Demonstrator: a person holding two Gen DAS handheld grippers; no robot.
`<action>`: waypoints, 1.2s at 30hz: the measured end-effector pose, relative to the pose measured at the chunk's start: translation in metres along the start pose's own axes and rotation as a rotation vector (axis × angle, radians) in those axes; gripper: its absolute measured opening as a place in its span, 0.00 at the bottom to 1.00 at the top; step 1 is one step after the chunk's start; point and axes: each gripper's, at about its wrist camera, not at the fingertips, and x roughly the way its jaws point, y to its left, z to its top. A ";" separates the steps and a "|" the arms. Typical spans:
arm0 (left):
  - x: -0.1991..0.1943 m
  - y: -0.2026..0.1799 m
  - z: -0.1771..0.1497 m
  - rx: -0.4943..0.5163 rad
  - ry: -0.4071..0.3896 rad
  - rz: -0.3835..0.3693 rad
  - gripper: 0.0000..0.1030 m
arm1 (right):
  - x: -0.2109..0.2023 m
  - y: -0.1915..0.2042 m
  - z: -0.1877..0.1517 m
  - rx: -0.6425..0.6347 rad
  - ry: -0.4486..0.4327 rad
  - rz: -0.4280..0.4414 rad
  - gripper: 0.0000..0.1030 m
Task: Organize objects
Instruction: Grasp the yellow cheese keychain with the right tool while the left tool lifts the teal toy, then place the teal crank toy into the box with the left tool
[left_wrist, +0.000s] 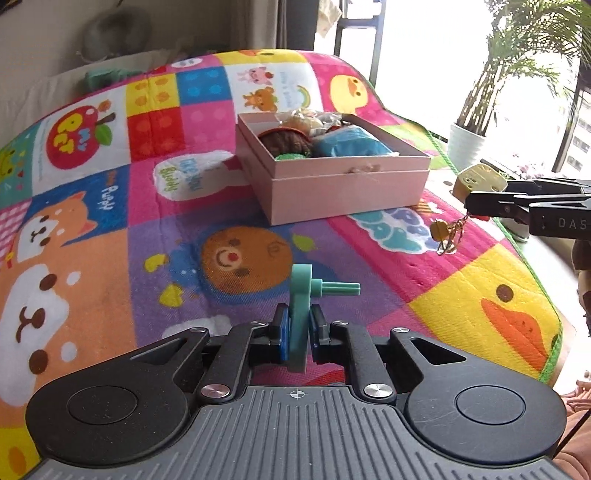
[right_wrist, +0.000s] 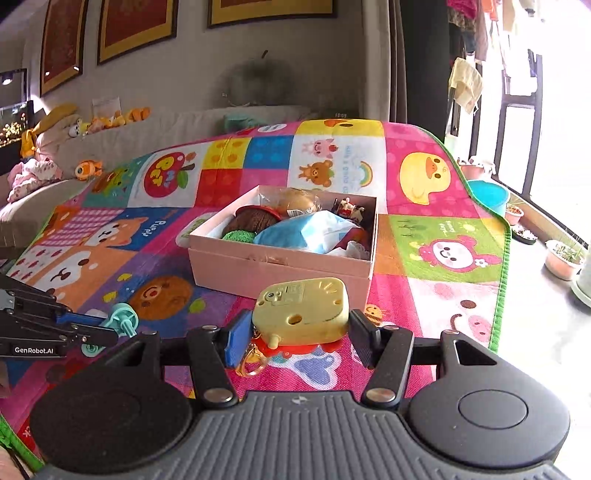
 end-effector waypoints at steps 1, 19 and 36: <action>-0.001 -0.001 0.002 -0.003 0.001 -0.010 0.13 | -0.003 -0.002 -0.001 0.002 -0.004 0.007 0.55; 0.060 0.004 0.157 -0.140 -0.329 -0.081 0.19 | -0.018 -0.016 -0.017 0.056 -0.028 0.027 0.55; 0.049 0.067 0.078 -0.347 -0.209 -0.057 0.19 | 0.032 -0.046 0.123 0.135 -0.209 -0.043 0.55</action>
